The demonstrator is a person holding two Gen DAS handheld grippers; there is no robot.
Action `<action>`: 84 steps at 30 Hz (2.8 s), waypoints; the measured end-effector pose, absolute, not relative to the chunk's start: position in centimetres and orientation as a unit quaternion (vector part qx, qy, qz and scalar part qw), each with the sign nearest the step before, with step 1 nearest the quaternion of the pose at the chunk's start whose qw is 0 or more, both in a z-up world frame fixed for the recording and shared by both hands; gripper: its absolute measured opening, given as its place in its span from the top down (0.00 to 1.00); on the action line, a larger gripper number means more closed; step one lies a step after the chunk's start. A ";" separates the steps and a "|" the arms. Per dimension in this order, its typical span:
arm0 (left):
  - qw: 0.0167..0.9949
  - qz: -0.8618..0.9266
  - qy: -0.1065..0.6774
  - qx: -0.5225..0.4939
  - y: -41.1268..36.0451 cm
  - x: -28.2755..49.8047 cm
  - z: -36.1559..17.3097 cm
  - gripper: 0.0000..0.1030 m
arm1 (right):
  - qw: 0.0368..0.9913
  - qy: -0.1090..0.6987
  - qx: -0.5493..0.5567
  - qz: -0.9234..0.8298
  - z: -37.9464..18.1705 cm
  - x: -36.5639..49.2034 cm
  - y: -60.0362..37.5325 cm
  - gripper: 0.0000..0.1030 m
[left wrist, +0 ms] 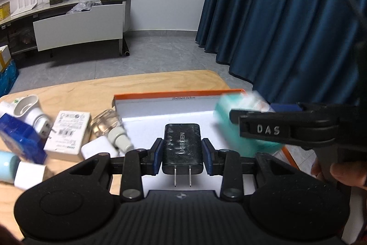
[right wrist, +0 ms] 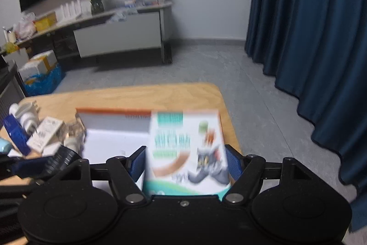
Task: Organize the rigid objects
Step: 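Carry the charger and bandage box into the white tray and open both tools, then withdraw both open tools from the tray toward the remaining objects, then grasp the light blue toothpick jar with the left tool while the right tool grasps the white square charger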
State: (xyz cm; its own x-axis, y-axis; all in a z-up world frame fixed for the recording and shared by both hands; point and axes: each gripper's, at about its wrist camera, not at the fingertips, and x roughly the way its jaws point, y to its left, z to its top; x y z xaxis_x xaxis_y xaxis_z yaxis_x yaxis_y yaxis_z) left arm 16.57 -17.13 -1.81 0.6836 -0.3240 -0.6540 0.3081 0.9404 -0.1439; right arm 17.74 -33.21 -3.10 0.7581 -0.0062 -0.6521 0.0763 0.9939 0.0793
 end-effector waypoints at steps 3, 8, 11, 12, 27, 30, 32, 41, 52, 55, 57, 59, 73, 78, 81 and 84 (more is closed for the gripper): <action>0.917 -0.174 0.359 -0.009 -17.7 17.2 -1.9 0.65 | 0.942 0.330 0.054 -0.033 -2.2 16.7 -33.8 0.15; 0.910 -0.183 0.371 -0.023 -18.5 18.3 -2.4 0.64 | 0.949 0.303 0.070 -0.052 -0.9 13.7 -34.7 0.15; 0.904 -0.195 0.378 -0.034 -19.1 18.5 -2.5 0.54 | 0.951 0.294 0.071 -0.060 -0.2 12.4 -35.0 0.15; 0.903 -0.197 0.379 -0.032 -19.2 18.4 -2.4 0.48 | 0.952 0.292 0.066 -0.063 0.0 12.1 -34.9 0.15; 0.922 -0.129 0.364 0.008 -15.3 13.3 0.9 0.15 | 0.953 0.291 0.073 -0.048 1.5 7.9 -31.5 0.15; 0.924 -0.110 0.367 0.003 -13.8 12.4 1.2 0.13 | 0.951 0.297 0.079 -0.034 1.4 7.5 -30.4 0.14; 0.924 -0.103 0.369 -0.001 -12.9 12.1 1.3 0.13 | 0.951 0.300 0.075 -0.027 1.5 7.2 -29.4 0.14; 0.930 -0.071 0.361 -0.009 -9.3 10.5 2.2 0.11 | 0.948 0.309 0.071 0.012 1.6 7.0 -25.3 0.14; 0.934 -0.041 0.354 -0.027 -5.8 9.6 2.1 0.11 | 0.947 0.315 0.057 0.044 1.9 7.4 -21.6 0.14; 0.933 -0.033 0.357 -0.035 -4.6 9.2 1.6 0.11 | 0.944 0.321 0.057 0.054 1.6 7.7 -20.6 0.14; 0.931 -0.025 0.361 -0.041 -3.8 9.1 1.3 0.11 | 0.942 0.327 0.055 0.062 1.3 7.9 -19.8 0.14; 0.930 -0.019 0.363 -0.047 -3.0 9.0 0.9 0.11 | 0.940 0.331 0.052 0.070 1.0 8.0 -18.9 0.14; 0.926 0.001 0.370 -0.078 0.7 8.5 -1.0 0.08 | 0.929 0.350 0.060 0.107 -0.9 9.1 -15.8 0.14; 0.925 0.011 0.371 -0.079 1.4 9.1 -1.7 0.05 | 0.928 0.351 0.062 0.108 -1.3 9.3 -15.8 0.14; 0.928 0.024 0.365 -0.074 2.3 9.9 -2.2 0.02 | 0.928 0.351 0.067 0.105 -1.4 9.3 -16.2 0.14; 0.928 0.039 0.366 -0.067 3.3 11.5 -2.8 0.02 | 0.928 0.352 0.069 0.102 -1.5 9.3 -16.6 0.14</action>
State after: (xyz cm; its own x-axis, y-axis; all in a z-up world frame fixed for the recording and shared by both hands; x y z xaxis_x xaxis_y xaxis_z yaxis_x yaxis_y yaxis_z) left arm 11.46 3.28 -2.76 0.7298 0.0222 -0.6833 -0.1207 0.9879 -0.0969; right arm 9.26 -16.60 -1.48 0.7318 0.2387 -0.6384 -0.1413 0.9694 0.2006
